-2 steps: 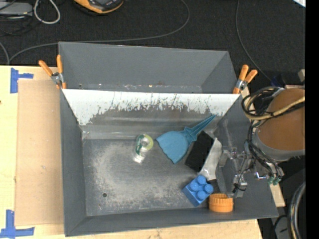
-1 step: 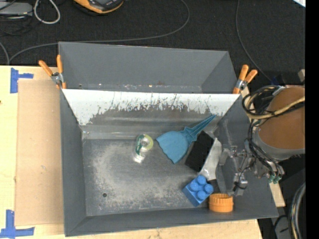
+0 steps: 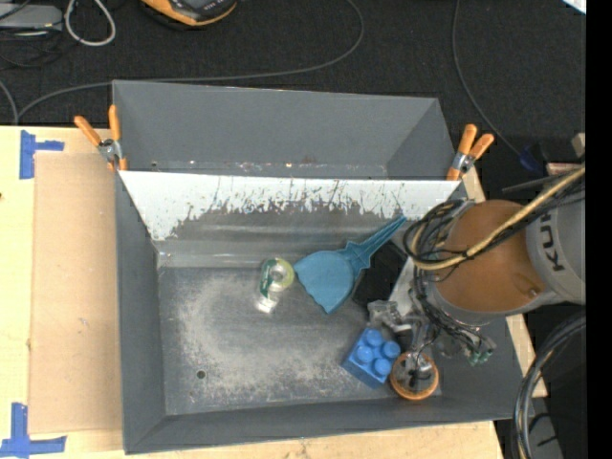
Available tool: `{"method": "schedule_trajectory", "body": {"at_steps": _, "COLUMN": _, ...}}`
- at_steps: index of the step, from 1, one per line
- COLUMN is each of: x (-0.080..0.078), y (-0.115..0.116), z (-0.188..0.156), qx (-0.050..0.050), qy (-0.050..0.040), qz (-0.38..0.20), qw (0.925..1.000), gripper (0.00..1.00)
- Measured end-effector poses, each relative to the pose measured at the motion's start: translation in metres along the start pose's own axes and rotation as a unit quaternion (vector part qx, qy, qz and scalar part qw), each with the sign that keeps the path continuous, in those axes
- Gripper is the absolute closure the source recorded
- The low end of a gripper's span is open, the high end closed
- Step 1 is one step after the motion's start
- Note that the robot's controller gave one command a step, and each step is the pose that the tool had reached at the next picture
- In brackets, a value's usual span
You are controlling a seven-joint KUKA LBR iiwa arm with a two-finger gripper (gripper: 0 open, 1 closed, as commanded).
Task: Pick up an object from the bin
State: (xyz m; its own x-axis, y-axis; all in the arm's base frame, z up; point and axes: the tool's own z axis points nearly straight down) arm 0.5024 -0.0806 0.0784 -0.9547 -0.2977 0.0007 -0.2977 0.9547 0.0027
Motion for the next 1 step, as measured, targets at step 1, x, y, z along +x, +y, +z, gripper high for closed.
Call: {"method": "schedule_trajectory", "body": {"at_steps": 1, "x": -0.007, "y": 0.0055, "z": -0.0784, "qx": 0.001, "qy": -0.0011, "qz": -0.06, "qw": 0.9982, "gripper": 0.0}}
